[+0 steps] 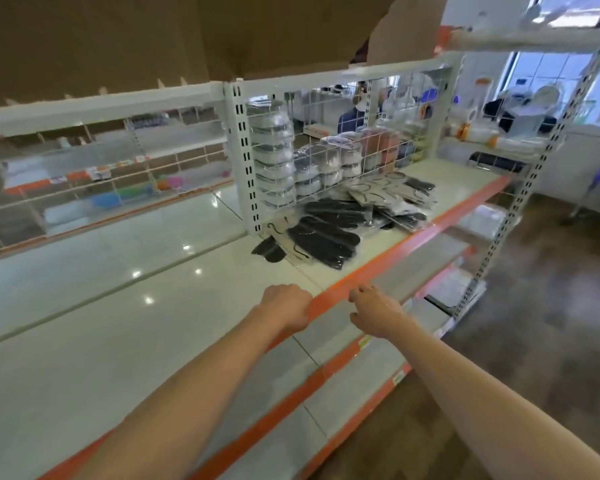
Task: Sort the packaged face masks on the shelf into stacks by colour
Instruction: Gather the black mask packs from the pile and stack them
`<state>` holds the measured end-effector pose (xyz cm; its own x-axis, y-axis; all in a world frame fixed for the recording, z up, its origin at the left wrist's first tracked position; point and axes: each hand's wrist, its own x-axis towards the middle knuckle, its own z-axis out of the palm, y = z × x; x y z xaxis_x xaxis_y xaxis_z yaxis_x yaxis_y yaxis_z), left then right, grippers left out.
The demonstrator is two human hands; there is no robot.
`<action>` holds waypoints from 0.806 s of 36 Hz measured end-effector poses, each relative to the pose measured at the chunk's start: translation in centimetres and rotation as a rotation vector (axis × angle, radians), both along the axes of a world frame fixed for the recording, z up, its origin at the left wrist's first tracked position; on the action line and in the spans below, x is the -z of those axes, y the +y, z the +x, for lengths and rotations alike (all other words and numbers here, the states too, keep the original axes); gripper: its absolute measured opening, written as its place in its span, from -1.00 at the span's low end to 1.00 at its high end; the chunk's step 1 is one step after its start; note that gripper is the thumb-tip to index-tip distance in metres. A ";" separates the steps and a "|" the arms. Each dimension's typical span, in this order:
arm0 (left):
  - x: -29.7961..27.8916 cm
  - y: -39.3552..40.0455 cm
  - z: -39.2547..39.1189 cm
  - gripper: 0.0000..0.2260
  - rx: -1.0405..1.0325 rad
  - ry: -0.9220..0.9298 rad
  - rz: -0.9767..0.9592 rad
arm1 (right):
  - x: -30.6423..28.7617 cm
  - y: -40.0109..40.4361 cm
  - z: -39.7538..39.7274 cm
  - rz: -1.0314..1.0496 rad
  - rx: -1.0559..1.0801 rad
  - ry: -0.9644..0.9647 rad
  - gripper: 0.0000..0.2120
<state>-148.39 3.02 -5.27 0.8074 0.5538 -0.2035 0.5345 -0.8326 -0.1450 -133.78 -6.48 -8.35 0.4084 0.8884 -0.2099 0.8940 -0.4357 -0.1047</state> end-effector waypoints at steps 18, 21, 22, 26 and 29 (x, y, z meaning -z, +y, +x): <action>-0.2 12.2 17.1 -0.80 -0.060 -0.209 -0.043 | -3.1 10.9 18.0 0.053 -0.027 -0.047 -0.65; 0.3 13.8 18.1 -0.80 -0.101 -0.218 -0.076 | -2.2 12.7 19.2 0.034 -0.087 -0.009 -0.64; 0.5 14.4 18.4 -0.81 -0.120 -0.229 -0.087 | -2.0 13.4 19.6 0.036 -0.106 0.001 -0.65; 1.1 16.3 19.4 -0.82 -0.214 -0.256 -0.097 | -1.7 16.9 21.5 0.079 -0.170 0.009 -0.69; 1.4 17.3 20.1 -0.83 -0.310 -0.264 -0.098 | -2.1 19.8 22.9 0.150 -0.244 -0.008 -0.69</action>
